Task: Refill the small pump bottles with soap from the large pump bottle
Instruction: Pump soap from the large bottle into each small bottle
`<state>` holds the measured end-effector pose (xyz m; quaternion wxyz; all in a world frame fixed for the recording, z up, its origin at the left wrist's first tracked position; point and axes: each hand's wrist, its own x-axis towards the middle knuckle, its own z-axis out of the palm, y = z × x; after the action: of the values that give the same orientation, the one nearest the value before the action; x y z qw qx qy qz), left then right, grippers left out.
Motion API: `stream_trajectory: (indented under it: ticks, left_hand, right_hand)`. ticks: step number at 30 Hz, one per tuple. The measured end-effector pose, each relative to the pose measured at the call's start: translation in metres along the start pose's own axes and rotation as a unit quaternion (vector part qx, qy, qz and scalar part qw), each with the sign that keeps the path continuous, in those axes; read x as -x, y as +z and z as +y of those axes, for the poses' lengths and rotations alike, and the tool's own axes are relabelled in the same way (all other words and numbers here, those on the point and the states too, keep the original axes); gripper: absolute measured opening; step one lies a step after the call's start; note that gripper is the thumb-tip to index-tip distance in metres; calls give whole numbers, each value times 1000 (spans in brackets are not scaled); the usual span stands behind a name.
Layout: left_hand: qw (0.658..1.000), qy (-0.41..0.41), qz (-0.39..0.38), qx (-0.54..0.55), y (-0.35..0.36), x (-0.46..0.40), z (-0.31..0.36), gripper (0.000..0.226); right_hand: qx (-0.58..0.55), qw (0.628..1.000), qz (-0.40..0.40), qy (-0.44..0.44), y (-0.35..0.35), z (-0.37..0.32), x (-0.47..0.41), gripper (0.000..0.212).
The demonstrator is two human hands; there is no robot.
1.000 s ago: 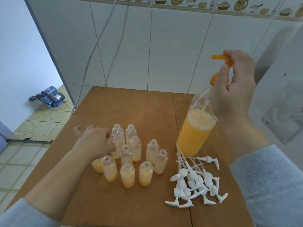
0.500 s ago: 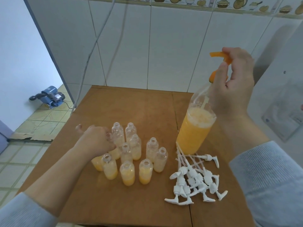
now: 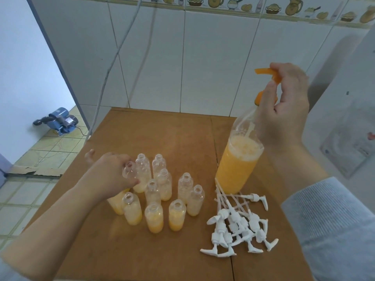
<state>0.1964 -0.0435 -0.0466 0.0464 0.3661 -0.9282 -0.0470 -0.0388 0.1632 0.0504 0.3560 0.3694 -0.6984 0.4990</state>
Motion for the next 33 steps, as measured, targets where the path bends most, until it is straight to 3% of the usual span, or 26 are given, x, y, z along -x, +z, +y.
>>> stream_trajectory:
  ticks: [3, 5, 7, 10, 11, 12, 14, 18, 21, 25, 33]
  left_hand:
    - [987, 11, 90, 134, -28, 11, 3, 32]
    - [939, 9, 136, 317, -49, 14, 10, 30]
    - [837, 23, 116, 535, -66, 11, 21, 40]
    - [630, 48, 32, 774, -80, -5, 48, 44]
    - [589, 47, 13, 807, -84, -11, 60, 39]
    - [577, 45, 6, 815, -87, -15, 74, 35]
    - [630, 62, 1, 774, -93, -21, 101, 39]
    - [794, 167, 5, 585, -98, -30, 143, 39]
    - [863, 207, 12, 461, -93, -44, 159, 29]
    - [902, 242, 57, 353, -89, -51, 168, 39]
    - [901, 260, 118, 327, -99, -50, 177, 42]
  right_hand:
    - [8, 1000, -12, 0, -2, 1, 0, 30]
    - [15, 1000, -18, 2, -3, 2, 0, 31]
    - [15, 1000, -21, 2, -3, 1, 0, 31]
    - [17, 1000, -25, 3, -4, 0, 0, 31]
    - [21, 999, -27, 4, -4, 0, 0, 31]
    - [26, 999, -31, 4, -5, 0, 0, 31]
    - [34, 999, -41, 8, -6, -1, -1, 31]
    - [26, 997, -69, 6, -8, -2, -5, 33]
    - [36, 996, -87, 4, -10, -2, -6, 34]
    - [54, 994, -94, 7, -11, -1, -5, 36]
    - [43, 995, -85, 2, -11, -1, -3, 35]
